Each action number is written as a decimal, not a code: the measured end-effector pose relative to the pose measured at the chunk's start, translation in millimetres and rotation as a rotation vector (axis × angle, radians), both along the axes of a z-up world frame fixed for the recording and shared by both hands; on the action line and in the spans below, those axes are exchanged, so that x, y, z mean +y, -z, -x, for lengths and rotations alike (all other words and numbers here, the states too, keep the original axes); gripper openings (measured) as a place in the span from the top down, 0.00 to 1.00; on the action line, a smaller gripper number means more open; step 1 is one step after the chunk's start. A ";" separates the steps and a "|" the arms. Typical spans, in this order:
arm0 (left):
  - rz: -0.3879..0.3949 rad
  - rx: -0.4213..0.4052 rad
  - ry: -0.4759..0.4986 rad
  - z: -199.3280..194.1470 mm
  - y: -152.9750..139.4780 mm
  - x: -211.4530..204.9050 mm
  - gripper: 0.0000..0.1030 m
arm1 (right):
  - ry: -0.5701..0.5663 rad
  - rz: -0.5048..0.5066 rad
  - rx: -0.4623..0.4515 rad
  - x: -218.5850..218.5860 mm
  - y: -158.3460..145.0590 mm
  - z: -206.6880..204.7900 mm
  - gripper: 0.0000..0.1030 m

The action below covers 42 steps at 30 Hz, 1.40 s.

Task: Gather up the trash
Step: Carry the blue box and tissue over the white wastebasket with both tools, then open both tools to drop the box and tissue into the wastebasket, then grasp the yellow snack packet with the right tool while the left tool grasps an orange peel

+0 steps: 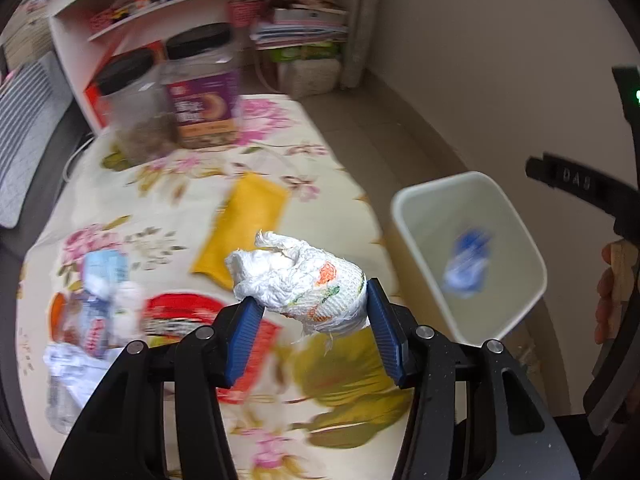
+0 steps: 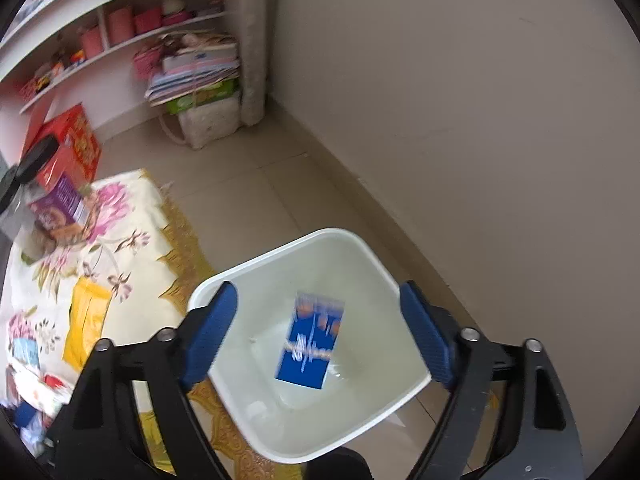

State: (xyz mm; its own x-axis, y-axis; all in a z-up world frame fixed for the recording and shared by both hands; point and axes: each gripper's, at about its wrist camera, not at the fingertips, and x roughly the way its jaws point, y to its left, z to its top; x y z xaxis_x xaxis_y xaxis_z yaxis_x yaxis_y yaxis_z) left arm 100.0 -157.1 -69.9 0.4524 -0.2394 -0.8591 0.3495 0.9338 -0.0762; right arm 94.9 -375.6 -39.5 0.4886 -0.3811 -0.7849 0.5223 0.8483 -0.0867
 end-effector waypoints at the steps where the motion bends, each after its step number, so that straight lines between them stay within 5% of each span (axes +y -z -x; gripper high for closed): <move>1: 0.009 0.007 0.010 1.2 1.8 -9.6 0.50 | 0.012 0.000 -0.006 -4.6 -1.7 2.3 0.17; 17: 0.108 0.054 0.134 8.7 11.3 -129.3 0.49 | 0.235 -0.023 -0.107 -93.9 -26.9 41.7 0.11; 21: 0.140 0.085 0.134 4.4 15.6 -137.7 0.36 | 0.249 -0.026 -0.101 -101.2 -24.7 43.7 0.11; 30: 0.117 0.030 0.116 5.1 5.7 -122.8 0.32 | 0.211 0.002 -0.107 -84.2 -27.4 37.6 0.08; 42: -0.046 -0.125 -0.009 0.3 -14.9 -46.4 0.23 | 0.008 0.076 -0.058 -0.3 -18.9 11.6 0.07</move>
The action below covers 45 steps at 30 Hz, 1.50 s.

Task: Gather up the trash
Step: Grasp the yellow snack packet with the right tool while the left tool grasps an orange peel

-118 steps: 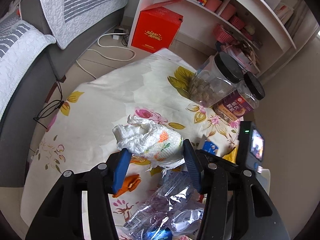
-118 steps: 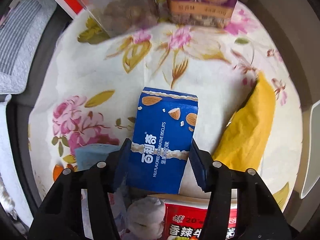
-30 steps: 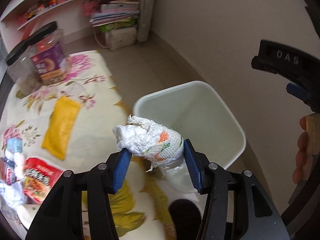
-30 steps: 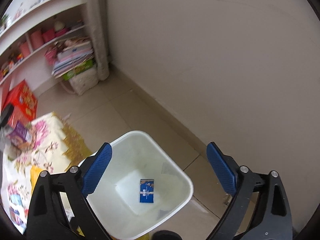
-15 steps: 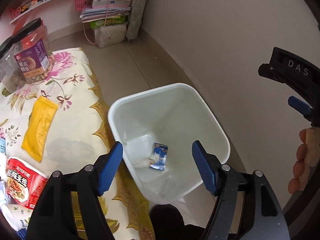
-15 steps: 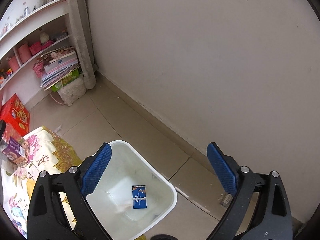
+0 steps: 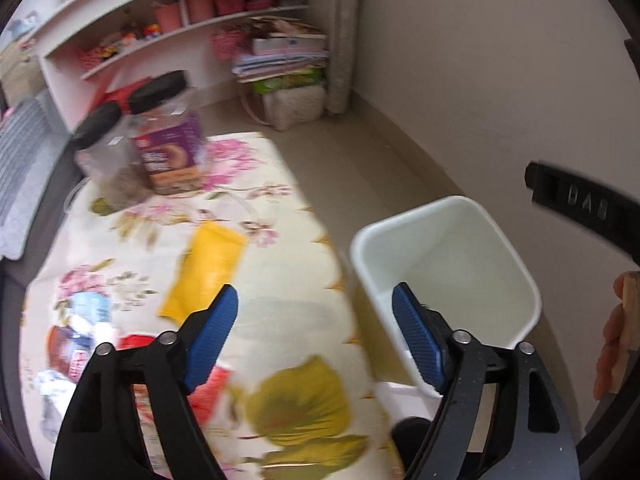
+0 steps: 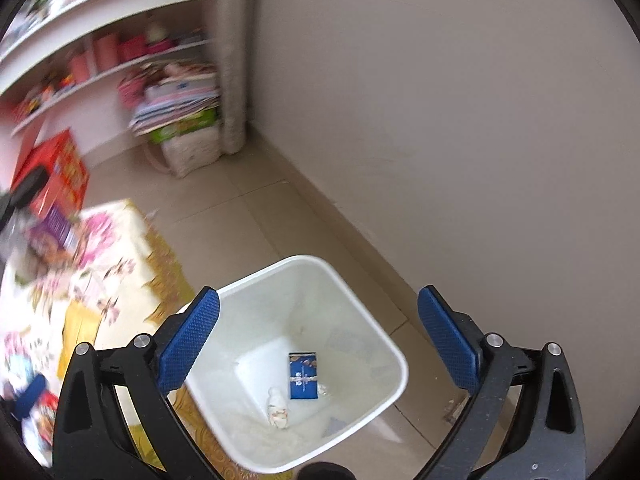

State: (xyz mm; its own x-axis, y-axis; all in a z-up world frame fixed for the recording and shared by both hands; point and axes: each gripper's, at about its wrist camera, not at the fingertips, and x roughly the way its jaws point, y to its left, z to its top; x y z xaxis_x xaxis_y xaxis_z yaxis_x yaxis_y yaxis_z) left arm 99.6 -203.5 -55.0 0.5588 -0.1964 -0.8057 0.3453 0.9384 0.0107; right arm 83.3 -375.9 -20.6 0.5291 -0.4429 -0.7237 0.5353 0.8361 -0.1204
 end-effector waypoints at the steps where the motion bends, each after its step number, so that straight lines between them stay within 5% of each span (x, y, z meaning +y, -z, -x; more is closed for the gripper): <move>1: -0.017 -0.004 -0.018 -1.1 0.5 10.4 0.23 | -0.021 0.007 0.004 9.2 0.8 -2.5 0.07; 20: -0.124 0.019 -0.214 -16.9 7.4 146.4 0.20 | -0.302 0.003 -0.020 149.9 10.9 -24.2 0.07; 33: -0.090 0.189 -0.426 -62.3 30.7 272.7 0.20 | -0.409 -0.065 0.046 196.9 28.9 -47.9 0.07; 45: -0.143 0.352 -0.491 -88.8 81.9 355.4 0.20 | -0.518 -0.095 0.142 244.7 53.2 -75.1 0.07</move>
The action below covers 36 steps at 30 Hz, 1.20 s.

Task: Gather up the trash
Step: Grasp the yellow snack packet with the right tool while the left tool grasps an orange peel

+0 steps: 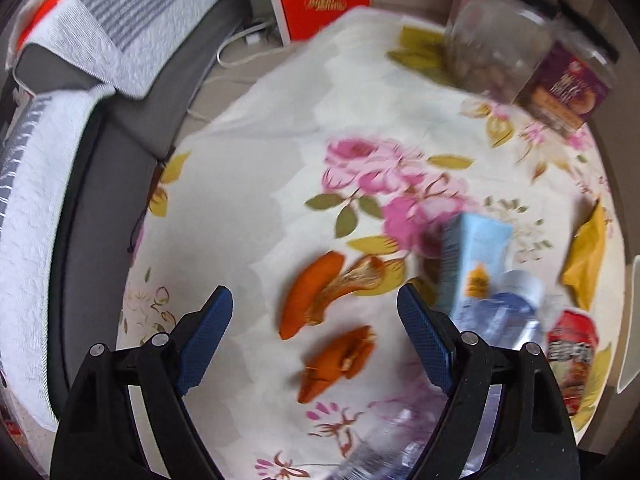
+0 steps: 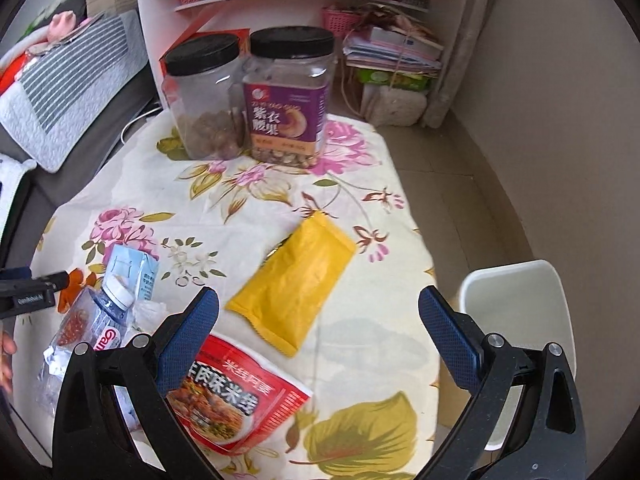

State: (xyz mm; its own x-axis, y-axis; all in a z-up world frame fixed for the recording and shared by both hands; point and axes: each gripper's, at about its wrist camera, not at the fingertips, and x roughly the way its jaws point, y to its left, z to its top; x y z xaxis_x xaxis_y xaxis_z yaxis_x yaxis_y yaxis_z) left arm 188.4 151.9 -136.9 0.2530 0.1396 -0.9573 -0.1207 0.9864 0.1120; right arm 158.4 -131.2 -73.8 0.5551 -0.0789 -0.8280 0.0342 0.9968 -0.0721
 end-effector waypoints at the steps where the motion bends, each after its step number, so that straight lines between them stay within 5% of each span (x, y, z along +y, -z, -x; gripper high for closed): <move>1: 0.000 0.014 0.002 -0.9 6.3 2.0 0.20 | -0.001 -0.008 0.008 1.0 2.0 -1.9 0.07; 9: 0.093 0.058 -0.009 -13.1 32.7 16.6 0.21 | -0.031 -0.055 0.047 15.1 8.6 -12.3 0.07; 15: 0.103 0.093 0.021 -15.2 49.3 16.4 0.34 | -0.039 -0.035 0.059 21.9 12.6 -18.3 0.07; 20: 0.096 0.079 0.049 -11.7 45.7 10.3 0.54 | 0.009 -0.028 0.088 10.4 16.6 -27.1 0.07; 22: 0.110 0.073 0.061 -10.0 43.2 5.3 0.76 | 0.053 -0.049 0.117 -1.8 21.3 -32.3 0.07; 23: 0.108 0.068 0.061 -5.8 39.5 -1.2 0.78 | 0.083 -0.071 0.138 -10.4 25.2 -35.9 0.07; 36: 0.193 -0.057 0.044 0.7 -7.3 -6.7 0.79 | 0.251 -0.163 0.253 -36.6 75.5 -62.6 0.07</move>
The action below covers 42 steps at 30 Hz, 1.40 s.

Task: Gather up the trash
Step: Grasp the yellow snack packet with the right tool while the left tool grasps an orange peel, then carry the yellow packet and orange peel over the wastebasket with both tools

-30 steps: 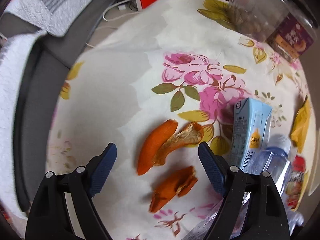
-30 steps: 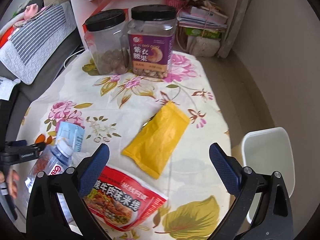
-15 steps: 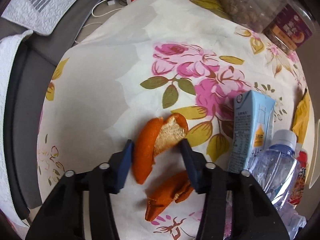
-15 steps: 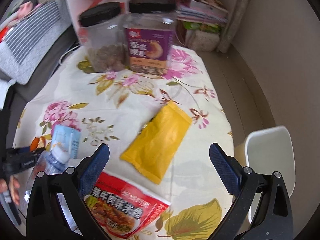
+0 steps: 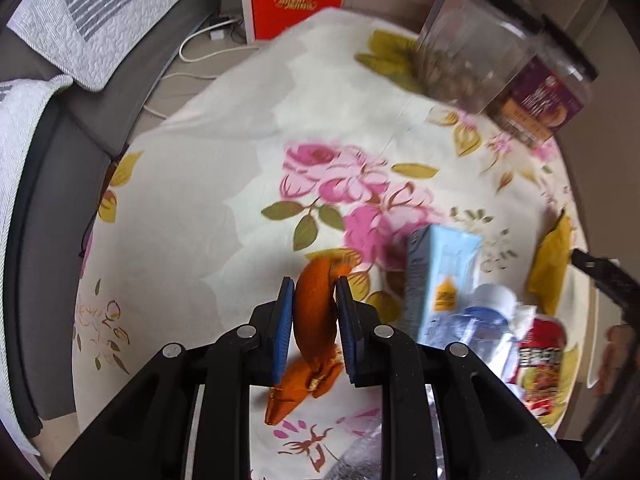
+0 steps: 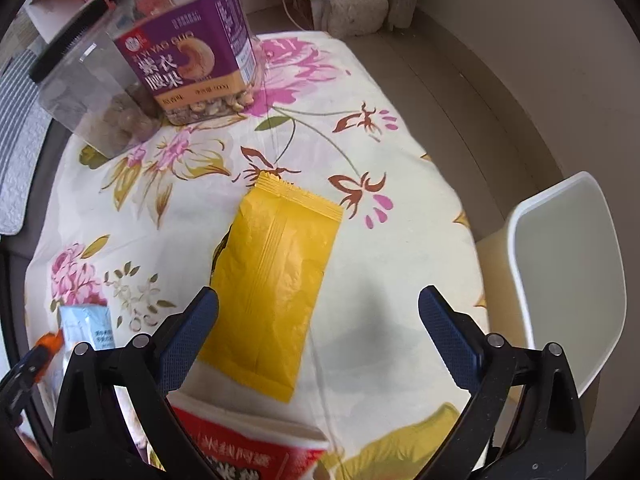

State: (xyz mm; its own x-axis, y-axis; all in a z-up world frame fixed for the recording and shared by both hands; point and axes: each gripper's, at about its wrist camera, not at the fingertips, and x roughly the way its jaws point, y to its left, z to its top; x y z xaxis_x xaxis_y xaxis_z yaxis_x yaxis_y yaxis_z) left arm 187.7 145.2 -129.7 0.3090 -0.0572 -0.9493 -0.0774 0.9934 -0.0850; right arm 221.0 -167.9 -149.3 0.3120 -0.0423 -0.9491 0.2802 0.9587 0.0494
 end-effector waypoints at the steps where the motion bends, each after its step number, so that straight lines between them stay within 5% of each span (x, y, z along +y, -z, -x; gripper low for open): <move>1: 0.006 -0.004 0.000 -1.2 -1.1 2.6 0.79 | -0.001 -0.009 0.010 2.4 4.9 -2.0 0.07; 6: 0.036 -0.009 -0.008 -5.5 -3.6 12.4 0.79 | -0.035 -0.035 0.025 18.6 20.9 -8.0 0.13; 11: 0.043 -0.009 -0.022 -8.2 -2.2 15.8 0.79 | -0.088 -0.034 -0.004 28.3 21.2 -9.1 0.64; 14: 0.048 -0.022 -0.029 -8.2 -6.3 14.4 0.79 | -0.113 -0.072 -0.016 30.6 13.0 -7.4 0.81; 30: 0.081 -0.147 -0.025 -0.8 -51.8 -9.2 0.81 | -0.218 -0.037 -0.271 26.6 -71.4 17.0 0.84; 42: 0.081 -0.219 0.018 11.1 -80.4 -47.8 0.82 | -0.195 -0.029 -0.351 -4.4 -102.6 46.1 0.84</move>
State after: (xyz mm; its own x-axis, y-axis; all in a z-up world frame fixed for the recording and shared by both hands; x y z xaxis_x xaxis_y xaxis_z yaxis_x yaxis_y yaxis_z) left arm 176.6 97.4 -49.2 0.5052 -0.1378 -0.8519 -0.0311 0.9836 -0.1775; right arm 175.0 -172.3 -46.7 0.6172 0.0747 -0.7832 0.0549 0.9890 0.1376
